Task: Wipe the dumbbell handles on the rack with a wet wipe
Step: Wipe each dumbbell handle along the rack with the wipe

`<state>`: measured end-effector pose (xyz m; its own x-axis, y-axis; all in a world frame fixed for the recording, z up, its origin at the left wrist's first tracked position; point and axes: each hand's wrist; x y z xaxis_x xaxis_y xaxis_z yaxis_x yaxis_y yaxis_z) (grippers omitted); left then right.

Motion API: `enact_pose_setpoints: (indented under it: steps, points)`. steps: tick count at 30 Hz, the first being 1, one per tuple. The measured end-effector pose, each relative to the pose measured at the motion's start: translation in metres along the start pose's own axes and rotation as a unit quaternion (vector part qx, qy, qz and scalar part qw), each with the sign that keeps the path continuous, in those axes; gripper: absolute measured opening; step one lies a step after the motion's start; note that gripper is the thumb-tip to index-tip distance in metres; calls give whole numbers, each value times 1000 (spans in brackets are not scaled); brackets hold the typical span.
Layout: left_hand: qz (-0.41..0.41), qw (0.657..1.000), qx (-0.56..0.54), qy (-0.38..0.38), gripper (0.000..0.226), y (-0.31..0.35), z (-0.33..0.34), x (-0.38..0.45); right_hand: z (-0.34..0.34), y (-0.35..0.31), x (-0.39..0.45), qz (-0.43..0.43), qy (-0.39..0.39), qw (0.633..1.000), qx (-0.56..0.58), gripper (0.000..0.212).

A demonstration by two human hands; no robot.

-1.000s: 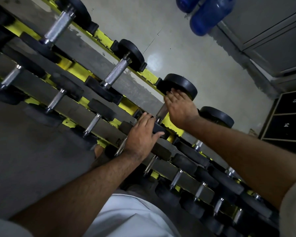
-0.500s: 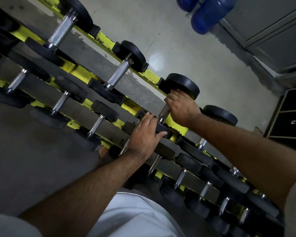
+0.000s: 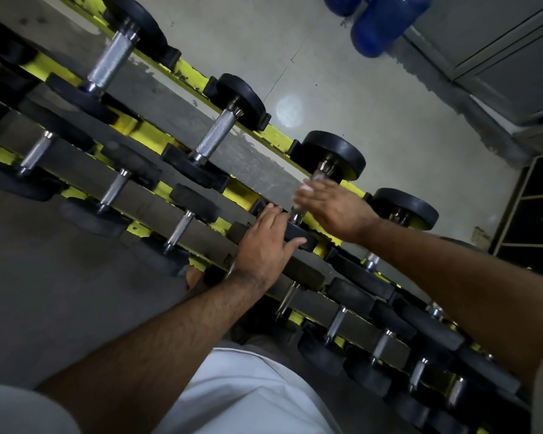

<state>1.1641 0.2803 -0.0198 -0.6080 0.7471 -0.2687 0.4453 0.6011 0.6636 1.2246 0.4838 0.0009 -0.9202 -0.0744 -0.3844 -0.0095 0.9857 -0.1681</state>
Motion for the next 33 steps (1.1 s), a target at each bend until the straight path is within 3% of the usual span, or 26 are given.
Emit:
enact_pose_setpoints:
  steps: [2, 7, 11, 14, 19, 21, 23, 27, 33]
  points:
    - [1, 1000, -3, 3, 61, -2, 1, 0, 0, 4, 0, 56, 26, 998, -6, 45]
    - [3, 1000, -11, 4, 62, -3, 2, 0, 14, -6, -3, -14, 1, 1000, 3, 48]
    - [1, 1000, -19, 2, 63, -5, 2, 2, 14, -4, 1, 60, 52, 997, 11, 47]
    - [1, 1000, -21, 3, 63, -2, 0, 2, 25, -9, -4, -28, 48, 998, 22, 53]
    - [-4, 1000, -28, -1, 62, -3, -1, 2, 24, 6, -5, 36, 76, 996, -10, 52]
    - [-3, 1000, -25, -3, 62, -3, -3, 2, 31, -5, -6, -4, 65, 998, 6, 56]
    - [-2, 1000, -26, -4, 61, -2, -4, 1, 25, -4, -5, -37, 62, 997, 8, 47]
    - [-7, 999, -37, -8, 60, -6, -7, 2, 11, 7, 4, 50, 85, 995, -12, 39]
    - [13, 999, -41, -13, 57, -13, -10, 7, 5, -15, 17, 100, 108, 989, -11, 30]
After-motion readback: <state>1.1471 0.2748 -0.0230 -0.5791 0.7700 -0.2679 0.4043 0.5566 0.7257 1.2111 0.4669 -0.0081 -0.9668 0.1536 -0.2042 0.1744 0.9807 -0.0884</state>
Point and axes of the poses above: each hand's wrist, its own x-axis towards the middle knuckle, its own z-axis out of the palm, y = z × x, and after that the axes turned 3 degrees about -z, right-handed
